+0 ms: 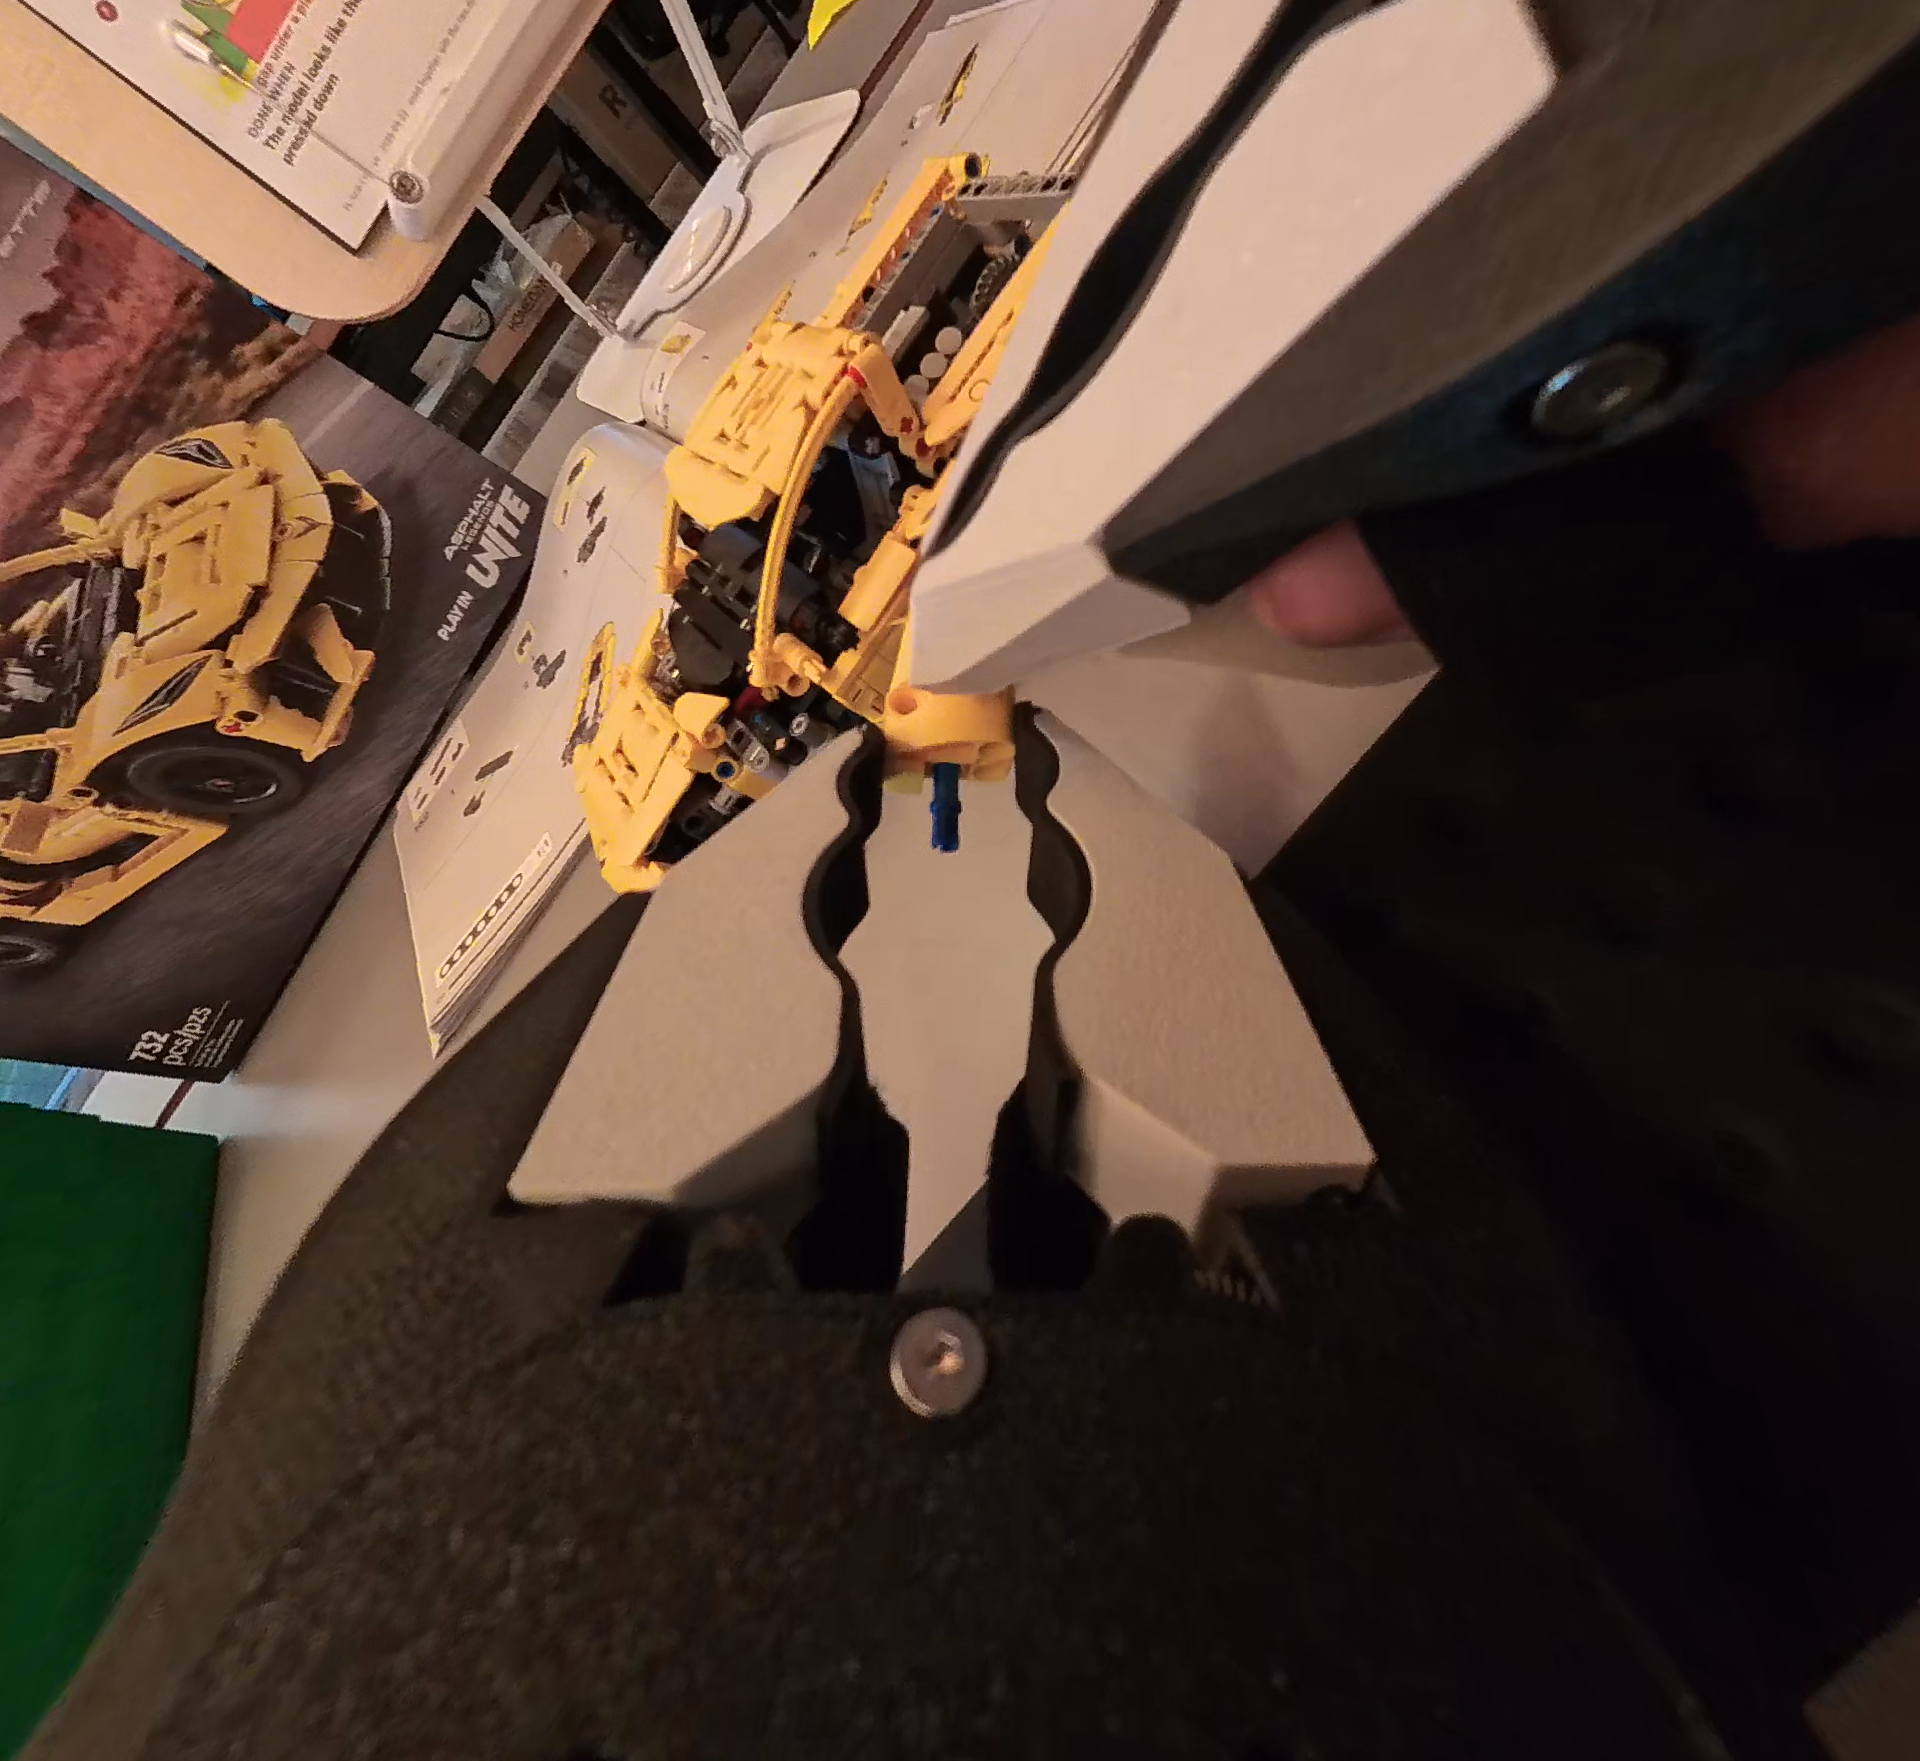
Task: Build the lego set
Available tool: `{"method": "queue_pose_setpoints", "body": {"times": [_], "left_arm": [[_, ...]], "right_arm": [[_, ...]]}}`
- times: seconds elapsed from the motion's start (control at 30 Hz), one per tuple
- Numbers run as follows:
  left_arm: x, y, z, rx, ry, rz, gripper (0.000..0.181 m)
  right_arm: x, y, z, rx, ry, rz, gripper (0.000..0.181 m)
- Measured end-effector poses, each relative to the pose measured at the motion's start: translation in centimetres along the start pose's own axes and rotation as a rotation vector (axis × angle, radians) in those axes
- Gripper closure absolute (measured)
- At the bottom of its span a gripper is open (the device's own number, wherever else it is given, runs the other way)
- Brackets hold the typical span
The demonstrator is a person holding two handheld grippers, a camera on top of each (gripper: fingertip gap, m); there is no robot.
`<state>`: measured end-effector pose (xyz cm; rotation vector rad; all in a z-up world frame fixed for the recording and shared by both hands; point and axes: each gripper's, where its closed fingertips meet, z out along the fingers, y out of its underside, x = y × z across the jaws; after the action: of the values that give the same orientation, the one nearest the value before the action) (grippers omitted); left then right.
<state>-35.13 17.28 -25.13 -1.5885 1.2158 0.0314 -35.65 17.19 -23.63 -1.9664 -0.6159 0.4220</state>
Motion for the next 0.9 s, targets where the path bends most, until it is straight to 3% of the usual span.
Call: {"method": "queue_pose_setpoints", "body": {"times": [0.6,0.9], "left_arm": [[-0.6,0.0,-0.1,0.014,0.025,-0.092,0.157],[-0.9,0.0,-0.1,0.025,0.059,-0.16,0.157]], "right_arm": [[-0.6,-0.5,-0.2,0.037,-0.036,0.004,0.181],[-1.3,-1.3,-0.9,0.102,-0.126,0.079,0.178]]}}
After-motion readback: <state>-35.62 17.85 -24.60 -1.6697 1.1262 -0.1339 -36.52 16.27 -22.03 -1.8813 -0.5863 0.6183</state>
